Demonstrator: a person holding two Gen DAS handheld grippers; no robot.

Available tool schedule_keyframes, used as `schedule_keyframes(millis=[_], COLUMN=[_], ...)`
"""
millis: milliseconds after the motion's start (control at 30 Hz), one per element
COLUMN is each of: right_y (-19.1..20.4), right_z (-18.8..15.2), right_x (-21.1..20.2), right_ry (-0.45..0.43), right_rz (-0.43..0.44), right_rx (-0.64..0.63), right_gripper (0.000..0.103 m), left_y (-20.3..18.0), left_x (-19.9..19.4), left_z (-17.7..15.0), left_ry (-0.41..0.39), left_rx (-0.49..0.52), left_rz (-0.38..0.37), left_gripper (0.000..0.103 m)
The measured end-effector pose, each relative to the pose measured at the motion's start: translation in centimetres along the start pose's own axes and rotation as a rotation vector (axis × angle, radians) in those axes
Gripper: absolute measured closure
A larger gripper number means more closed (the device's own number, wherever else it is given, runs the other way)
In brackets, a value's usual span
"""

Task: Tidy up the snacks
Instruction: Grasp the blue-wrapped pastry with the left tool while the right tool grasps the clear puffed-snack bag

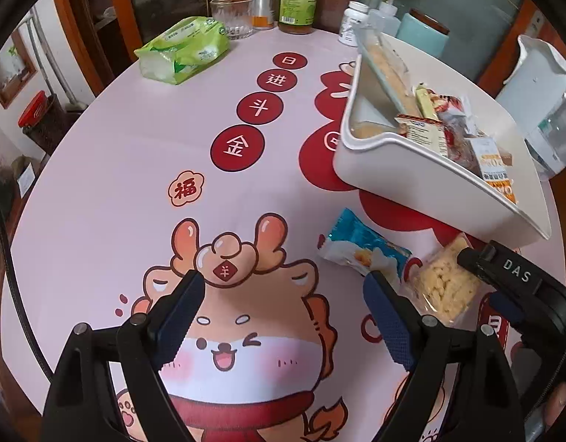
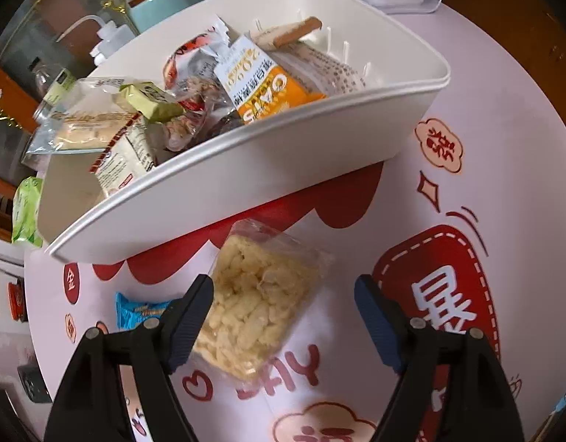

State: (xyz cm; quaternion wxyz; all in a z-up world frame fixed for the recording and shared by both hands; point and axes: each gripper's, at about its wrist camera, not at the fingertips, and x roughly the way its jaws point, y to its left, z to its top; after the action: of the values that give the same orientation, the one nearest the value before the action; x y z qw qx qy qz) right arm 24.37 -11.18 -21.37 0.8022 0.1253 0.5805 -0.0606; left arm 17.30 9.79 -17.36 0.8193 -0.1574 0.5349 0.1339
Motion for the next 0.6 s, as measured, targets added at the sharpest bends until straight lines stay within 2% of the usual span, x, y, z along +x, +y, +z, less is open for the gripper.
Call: schedule_keyframes(millis=[133, 500, 600], right_y=[0.9, 1.7, 2.5], right_z=[0.0, -0.4, -0.5], right_x=[0.5, 2.1, 2.8], right_ry=[-0.006, 0.053, 0.053], right_rz=[-0.033, -0.06, -0.101], right_rx=[-0.022, -0.032, -0.074], right_gripper=[0.017, 0.017, 0.016], left_y=[0.2, 0.1, 0.1], left_x=[0.5, 1.7, 2.4], left_z=[0.5, 2.0, 2.3], left_ry=[0.004, 0.007, 0.028], left_rx=[-0.002, -0.046, -0.082], left_rz=[-0.001, -0.001, -0.007], left_gripper=[0.016, 0.016, 0.016])
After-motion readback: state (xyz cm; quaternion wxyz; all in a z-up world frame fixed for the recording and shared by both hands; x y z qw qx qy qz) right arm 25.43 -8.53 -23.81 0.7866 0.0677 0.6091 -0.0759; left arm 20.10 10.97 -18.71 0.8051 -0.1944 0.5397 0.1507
